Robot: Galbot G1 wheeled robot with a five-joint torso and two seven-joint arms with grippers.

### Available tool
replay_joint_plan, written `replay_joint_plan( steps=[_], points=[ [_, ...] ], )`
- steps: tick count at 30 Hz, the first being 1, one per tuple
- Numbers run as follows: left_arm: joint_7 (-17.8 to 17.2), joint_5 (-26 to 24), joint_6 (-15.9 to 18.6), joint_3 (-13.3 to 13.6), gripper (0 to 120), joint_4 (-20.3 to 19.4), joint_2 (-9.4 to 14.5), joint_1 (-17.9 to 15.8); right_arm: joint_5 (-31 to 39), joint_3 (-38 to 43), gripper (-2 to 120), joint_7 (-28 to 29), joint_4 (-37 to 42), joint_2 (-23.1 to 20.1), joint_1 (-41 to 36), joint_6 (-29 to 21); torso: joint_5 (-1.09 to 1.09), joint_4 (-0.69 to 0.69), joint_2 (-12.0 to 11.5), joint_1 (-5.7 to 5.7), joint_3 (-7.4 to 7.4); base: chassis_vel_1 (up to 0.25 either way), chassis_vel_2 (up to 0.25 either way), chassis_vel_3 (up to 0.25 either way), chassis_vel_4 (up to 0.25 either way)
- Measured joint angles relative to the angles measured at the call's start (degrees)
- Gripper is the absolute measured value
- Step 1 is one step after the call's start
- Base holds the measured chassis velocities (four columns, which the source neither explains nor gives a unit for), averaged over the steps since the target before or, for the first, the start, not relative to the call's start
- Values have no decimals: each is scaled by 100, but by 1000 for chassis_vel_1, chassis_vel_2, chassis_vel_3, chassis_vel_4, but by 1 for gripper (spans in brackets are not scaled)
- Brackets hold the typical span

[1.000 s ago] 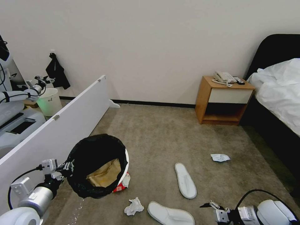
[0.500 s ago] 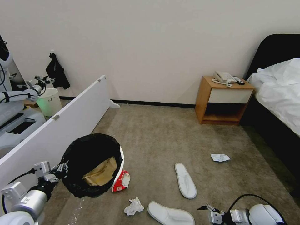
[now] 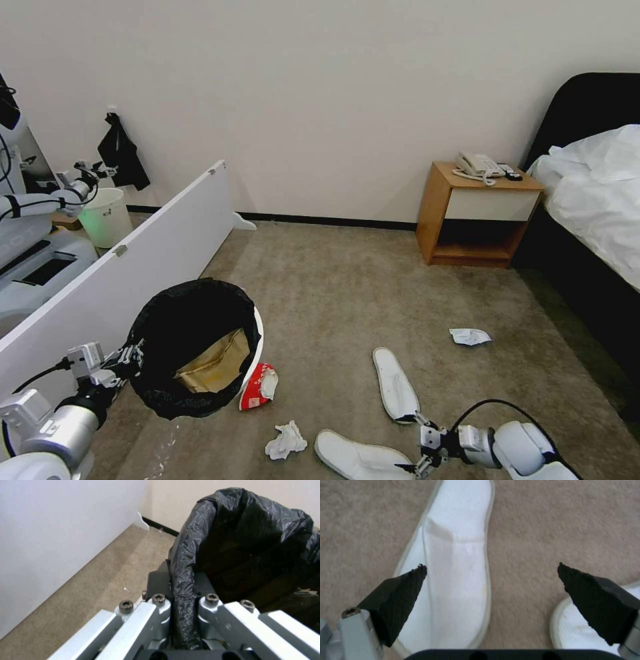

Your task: Pick up the trash bin, then pick up the garbage from the floor and place it into the trash bin.

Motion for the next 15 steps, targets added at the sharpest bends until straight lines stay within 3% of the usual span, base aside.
replay_joint_plan(
  steps=[15],
  points=[
    [12,46,-8,49,4,9,5,20,-69,-295,100,68,-176,310,117,-11,0,0,0,0,0,0,0,0,0]
  ],
)
